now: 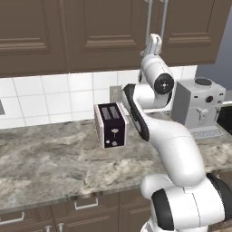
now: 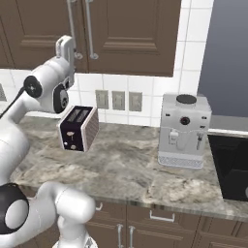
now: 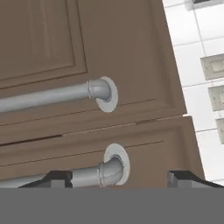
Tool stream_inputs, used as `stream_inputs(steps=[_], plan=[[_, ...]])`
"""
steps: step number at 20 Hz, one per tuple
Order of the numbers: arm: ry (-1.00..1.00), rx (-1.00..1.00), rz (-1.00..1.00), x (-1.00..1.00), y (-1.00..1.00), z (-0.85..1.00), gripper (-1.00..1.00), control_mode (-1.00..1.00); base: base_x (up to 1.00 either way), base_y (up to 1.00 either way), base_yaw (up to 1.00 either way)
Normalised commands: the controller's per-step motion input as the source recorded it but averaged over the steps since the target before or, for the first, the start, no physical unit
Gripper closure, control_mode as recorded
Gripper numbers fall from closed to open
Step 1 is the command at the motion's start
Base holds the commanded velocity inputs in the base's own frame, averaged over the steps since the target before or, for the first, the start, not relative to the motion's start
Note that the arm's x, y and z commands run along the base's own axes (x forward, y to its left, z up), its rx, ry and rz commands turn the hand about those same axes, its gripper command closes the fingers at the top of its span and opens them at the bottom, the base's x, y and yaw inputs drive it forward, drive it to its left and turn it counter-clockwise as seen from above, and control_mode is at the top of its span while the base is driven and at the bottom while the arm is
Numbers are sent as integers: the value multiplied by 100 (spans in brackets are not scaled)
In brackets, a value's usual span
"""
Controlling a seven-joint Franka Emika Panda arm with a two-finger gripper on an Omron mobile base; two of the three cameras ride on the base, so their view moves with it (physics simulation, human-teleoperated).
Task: Open the cabinet. Pick the bowls from the counter and place them in the cabinet. Then close the cabinet.
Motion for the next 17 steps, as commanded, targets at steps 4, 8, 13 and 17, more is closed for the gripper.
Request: stream_inputs(steps=[4,8,13,17], plan=[[0,0,-3,100,5,0,-100,-100,0,0,0],[1,0,-1,100,7,0,-100,-100,0,0,0],[1,0,0,93,1,0,-100,-100,0,0,0],[0,0,0,31,0,0,-100,-100,0,0,0]])
